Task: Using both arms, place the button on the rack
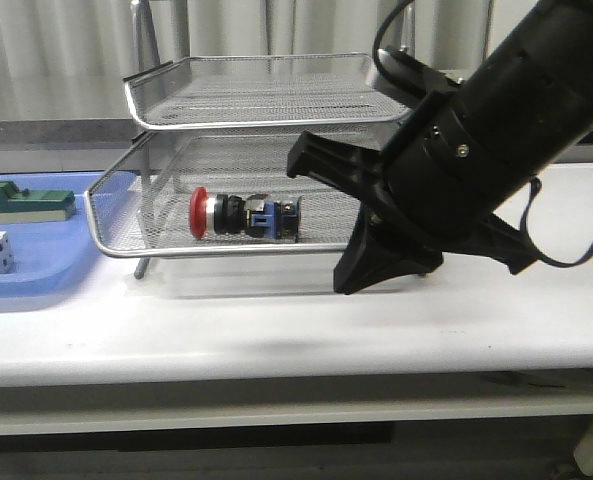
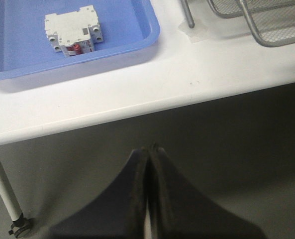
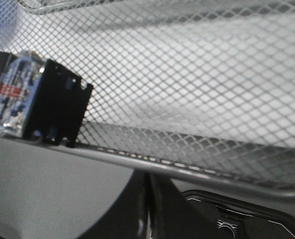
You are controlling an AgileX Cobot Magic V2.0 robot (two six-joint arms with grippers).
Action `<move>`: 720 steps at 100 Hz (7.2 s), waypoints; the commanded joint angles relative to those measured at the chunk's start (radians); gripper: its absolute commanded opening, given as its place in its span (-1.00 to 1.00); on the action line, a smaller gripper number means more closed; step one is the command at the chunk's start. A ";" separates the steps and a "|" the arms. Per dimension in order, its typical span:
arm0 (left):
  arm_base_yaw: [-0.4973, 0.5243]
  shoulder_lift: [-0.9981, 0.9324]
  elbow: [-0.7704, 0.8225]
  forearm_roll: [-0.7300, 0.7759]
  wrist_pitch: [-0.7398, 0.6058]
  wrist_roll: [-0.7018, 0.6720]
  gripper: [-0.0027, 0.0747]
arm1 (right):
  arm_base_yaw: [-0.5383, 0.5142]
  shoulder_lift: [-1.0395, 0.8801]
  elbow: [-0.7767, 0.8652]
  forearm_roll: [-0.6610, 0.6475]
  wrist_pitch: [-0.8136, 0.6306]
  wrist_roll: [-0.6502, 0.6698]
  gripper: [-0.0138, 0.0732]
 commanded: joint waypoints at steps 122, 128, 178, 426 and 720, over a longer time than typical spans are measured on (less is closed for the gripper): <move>0.006 -0.001 -0.027 0.000 -0.066 -0.013 -0.97 | -0.086 0.186 -0.405 -0.010 0.099 -0.103 -0.84; 0.006 -0.001 -0.027 0.000 -0.066 -0.013 -0.97 | -0.086 0.176 -0.405 -0.013 0.119 -0.104 -0.84; 0.006 -0.001 -0.027 0.000 -0.066 -0.013 -0.97 | -0.086 -0.058 -0.328 -0.191 0.243 -0.103 -0.84; 0.006 -0.001 -0.027 0.000 -0.066 -0.013 -0.97 | -0.478 -1.354 0.522 -0.528 0.053 -0.077 -0.82; 0.055 -0.383 0.450 0.010 -0.786 -0.013 -0.97 | -0.472 -1.658 0.880 -0.746 -0.209 0.191 -0.82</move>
